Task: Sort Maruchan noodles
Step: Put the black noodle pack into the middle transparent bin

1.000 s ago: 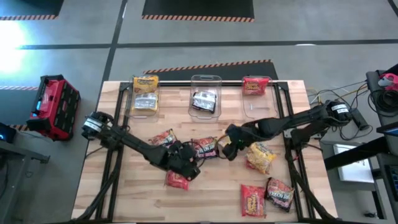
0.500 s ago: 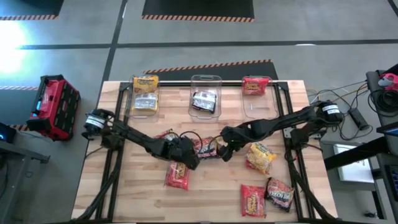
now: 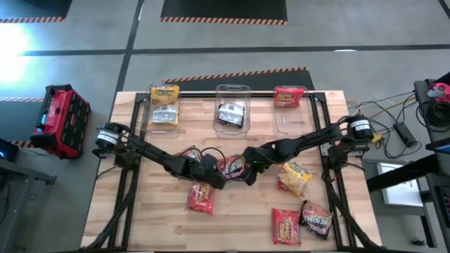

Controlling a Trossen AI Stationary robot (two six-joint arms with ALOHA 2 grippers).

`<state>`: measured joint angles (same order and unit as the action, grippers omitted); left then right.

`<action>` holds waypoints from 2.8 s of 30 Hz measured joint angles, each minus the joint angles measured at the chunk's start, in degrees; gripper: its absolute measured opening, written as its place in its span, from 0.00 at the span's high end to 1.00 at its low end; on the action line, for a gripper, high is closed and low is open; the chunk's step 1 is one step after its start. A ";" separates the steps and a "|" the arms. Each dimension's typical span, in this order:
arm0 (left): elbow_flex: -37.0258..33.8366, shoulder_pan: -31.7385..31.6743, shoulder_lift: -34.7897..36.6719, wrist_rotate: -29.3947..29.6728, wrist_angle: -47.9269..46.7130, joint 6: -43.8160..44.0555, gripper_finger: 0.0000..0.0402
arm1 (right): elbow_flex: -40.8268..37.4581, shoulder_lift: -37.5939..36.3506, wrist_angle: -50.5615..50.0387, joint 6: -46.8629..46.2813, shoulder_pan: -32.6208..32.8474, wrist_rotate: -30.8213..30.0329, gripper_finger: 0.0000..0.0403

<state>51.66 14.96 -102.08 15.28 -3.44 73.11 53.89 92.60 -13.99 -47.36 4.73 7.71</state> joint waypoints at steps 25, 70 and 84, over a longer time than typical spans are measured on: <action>-0.07 -2.09 5.81 10.78 -11.86 -2.50 0.59 | 0.15 5.57 1.89 3.07 -1.11 -0.07 0.45; -7.50 -12.75 2.25 -26.75 11.05 -30.72 0.59 | 0.00 5.70 -3.00 4.77 -1.39 -1.65 0.45; -7.76 -12.22 2.25 -26.29 16.96 -29.01 0.59 | -0.02 5.70 -2.83 5.17 -1.99 -1.56 0.45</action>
<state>43.90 2.74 -99.83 -11.00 13.52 44.11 53.87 98.30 -16.82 -42.19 2.74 6.15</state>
